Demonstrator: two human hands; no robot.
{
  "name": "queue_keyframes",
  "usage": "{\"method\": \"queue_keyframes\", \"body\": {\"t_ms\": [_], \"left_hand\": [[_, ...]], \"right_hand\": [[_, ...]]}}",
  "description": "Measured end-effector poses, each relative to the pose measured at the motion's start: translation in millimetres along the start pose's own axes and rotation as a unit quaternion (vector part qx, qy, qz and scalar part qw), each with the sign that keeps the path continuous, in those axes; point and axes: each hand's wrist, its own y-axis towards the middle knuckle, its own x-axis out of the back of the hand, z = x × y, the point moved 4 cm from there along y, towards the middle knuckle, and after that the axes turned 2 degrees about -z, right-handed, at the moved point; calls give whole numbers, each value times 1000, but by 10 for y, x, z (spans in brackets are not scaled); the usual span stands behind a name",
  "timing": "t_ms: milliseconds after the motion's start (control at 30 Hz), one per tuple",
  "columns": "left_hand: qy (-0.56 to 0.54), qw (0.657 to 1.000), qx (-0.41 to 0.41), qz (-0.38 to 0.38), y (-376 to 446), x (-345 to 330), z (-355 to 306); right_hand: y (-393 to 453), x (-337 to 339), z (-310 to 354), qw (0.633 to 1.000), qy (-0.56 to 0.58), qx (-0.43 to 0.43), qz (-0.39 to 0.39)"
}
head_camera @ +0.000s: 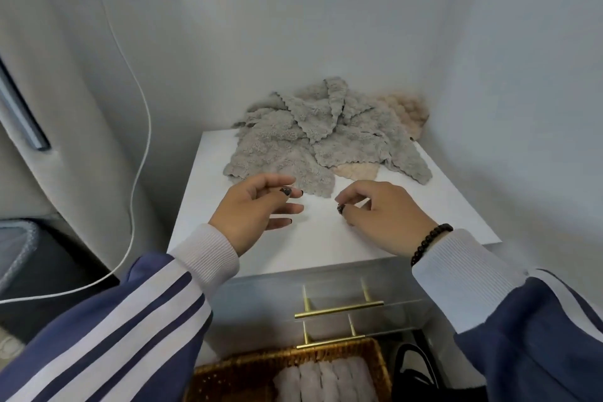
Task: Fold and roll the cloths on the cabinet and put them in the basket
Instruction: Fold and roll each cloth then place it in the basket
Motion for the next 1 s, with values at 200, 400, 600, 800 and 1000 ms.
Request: {"method": "queue_keyframes", "body": {"t_ms": [200, 400, 600, 800, 1000], "left_hand": [[-2, 1000, 14, -11, 293, -140, 6], [4, 1000, 23, -18, 488, -130, 71], [-3, 999, 30, -24, 615, -40, 77], [14, 999, 42, -12, 662, 61, 44], [11, 999, 49, -4, 695, 74, 22]], "right_hand": [[375, -210, 81, 996, -81, 28, 37], [430, -353, 168, 968, -231, 23, 93], [586, -355, 223, 979, -202, 27, 24], [717, -348, 299, 992, -116, 31, -45], [847, -290, 346, 978, -165, 59, -110]]}}
